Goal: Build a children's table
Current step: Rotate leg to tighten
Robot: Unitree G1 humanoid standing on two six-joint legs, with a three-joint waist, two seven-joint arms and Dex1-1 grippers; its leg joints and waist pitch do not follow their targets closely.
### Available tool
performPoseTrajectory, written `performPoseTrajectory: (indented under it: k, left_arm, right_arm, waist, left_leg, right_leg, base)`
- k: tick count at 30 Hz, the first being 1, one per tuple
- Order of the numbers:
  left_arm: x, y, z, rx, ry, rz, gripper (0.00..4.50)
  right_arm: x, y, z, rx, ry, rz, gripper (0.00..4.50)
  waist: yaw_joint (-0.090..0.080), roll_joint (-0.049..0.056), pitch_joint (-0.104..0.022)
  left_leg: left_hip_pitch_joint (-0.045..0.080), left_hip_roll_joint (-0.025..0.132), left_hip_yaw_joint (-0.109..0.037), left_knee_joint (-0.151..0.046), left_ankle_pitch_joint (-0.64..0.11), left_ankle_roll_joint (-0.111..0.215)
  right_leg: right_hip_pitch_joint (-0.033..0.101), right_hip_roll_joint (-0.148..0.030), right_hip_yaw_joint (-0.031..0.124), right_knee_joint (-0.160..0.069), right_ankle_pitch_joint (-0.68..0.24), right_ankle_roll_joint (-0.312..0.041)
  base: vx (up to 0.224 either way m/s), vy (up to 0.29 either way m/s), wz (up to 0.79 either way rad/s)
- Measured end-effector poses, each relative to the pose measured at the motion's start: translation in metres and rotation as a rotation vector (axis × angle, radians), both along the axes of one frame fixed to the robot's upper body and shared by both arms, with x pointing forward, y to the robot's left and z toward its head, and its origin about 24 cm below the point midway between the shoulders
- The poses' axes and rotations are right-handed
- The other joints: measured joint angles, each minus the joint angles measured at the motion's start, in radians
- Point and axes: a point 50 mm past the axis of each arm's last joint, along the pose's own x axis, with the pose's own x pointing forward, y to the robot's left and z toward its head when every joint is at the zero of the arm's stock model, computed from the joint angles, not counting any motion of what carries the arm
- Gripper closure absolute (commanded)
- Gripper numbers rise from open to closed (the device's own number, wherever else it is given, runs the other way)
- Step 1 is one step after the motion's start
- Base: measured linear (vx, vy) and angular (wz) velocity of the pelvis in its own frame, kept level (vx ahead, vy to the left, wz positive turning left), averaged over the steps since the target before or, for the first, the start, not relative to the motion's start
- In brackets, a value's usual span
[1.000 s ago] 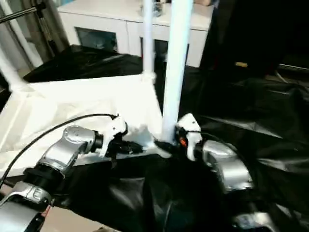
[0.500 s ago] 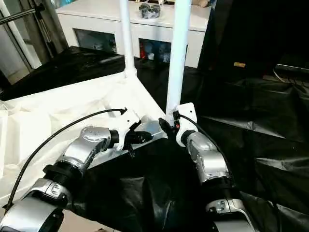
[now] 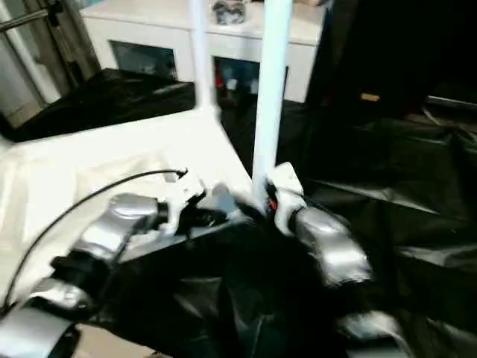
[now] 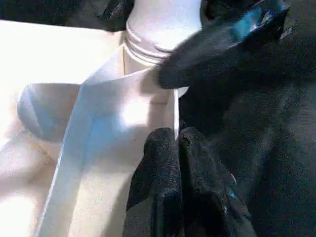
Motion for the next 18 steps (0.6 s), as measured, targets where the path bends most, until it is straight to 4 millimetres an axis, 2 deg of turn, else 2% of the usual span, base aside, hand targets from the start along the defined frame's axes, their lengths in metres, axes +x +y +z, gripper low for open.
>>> performPoseTrajectory:
  k: [6,18]
  left_arm:
    - [-0.004,0.003,0.0,0.01,0.022,-0.074,4.5]
    - [-0.007,0.006,-0.001,0.008,0.037,-0.099,4.5]
  right_arm:
    - [-0.01,-0.006,0.002,0.02,0.046,0.102,0.57]
    - [-0.012,-0.008,0.002,0.028,0.068,0.119,1.53]
  waist:
    - [0.003,0.0,0.0]
    - [0.005,0.0,0.0]
  left_leg:
    - [0.0,0.0,0.0,0.001,0.0,0.0]
    - [0.0,0.0,0.0,0.001,0.0,0.0]
  right_leg:
    - [0.001,0.0,0.0,0.001,0.0,0.0]
    - [0.001,0.0,0.0,0.001,0.0,0.0]
  base:
    - [0.0,0.0,0.0]
    - [0.0,0.0,0.0]
